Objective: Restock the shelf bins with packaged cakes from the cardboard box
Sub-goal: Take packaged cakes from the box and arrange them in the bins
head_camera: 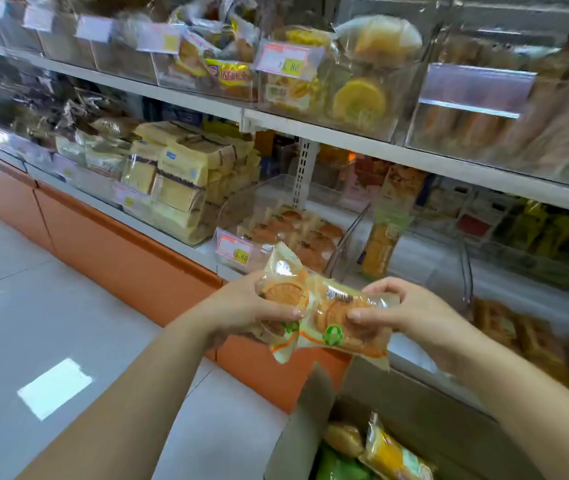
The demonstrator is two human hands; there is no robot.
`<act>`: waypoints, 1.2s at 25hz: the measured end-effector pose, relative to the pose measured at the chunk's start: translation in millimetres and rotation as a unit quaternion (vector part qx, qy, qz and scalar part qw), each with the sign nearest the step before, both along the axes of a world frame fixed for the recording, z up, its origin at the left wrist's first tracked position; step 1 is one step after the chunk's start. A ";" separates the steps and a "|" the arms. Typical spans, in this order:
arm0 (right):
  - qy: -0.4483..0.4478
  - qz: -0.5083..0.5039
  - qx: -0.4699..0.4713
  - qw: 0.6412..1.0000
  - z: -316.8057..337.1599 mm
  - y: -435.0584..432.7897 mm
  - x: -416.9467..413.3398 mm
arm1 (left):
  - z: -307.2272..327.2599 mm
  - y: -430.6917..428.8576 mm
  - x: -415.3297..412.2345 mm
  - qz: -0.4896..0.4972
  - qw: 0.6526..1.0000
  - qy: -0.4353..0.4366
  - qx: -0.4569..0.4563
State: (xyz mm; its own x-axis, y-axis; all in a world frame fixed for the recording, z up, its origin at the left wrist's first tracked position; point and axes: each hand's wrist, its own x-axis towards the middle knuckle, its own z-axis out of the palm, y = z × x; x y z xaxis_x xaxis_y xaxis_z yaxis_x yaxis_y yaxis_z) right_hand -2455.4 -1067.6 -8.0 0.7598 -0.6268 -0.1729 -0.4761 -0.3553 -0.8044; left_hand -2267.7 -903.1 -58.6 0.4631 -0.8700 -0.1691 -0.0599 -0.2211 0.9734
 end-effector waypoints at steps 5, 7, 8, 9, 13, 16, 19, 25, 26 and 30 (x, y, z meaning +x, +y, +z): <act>-0.072 -0.006 -0.196 0.978 54.6 -21.6 111.0 | 22.4 12.1 79.9 0.073 0.992 -0.103 0.005; -0.038 0.025 -0.238 0.970 49.7 -31.2 149.6 | 11.8 14.8 102.2 0.095 0.988 -0.120 0.010; -0.016 0.027 -0.243 0.970 44.0 -37.1 164.1 | 4.7 16.4 112.2 0.097 0.988 -0.116 0.015; 0.006 0.022 -0.253 0.967 40.9 -41.4 174.1 | -2.5 18.5 121.2 0.098 0.988 -0.113 0.025; 0.278 0.104 -0.404 0.865 24.8 -51.1 199.0 | -24.4 22.6 144.6 0.086 0.988 -0.113 0.054; 0.399 0.171 -0.429 0.792 -5.8 -50.8 213.2 | -30.6 17.7 148.1 0.058 0.989 -0.122 0.063; 0.418 0.190 -0.424 0.781 -17.4 -51.7 223.7 | -30.0 13.2 147.7 0.042 0.989 -0.123 0.068; 0.426 0.205 -0.429 0.769 -6.5 -40.0 224.7 | -11.8 10.6 135.0 0.013 0.985 -0.151 0.083; 0.337 0.179 -0.424 0.821 1.0 -37.5 219.5 | -7.2 10.5 131.5 0.010 0.984 -0.158 0.083; 0.043 0.246 -0.128 0.960 26.9 -13.0 190.7 | 15.0 3.8 116.2 0.012 0.971 -0.226 0.077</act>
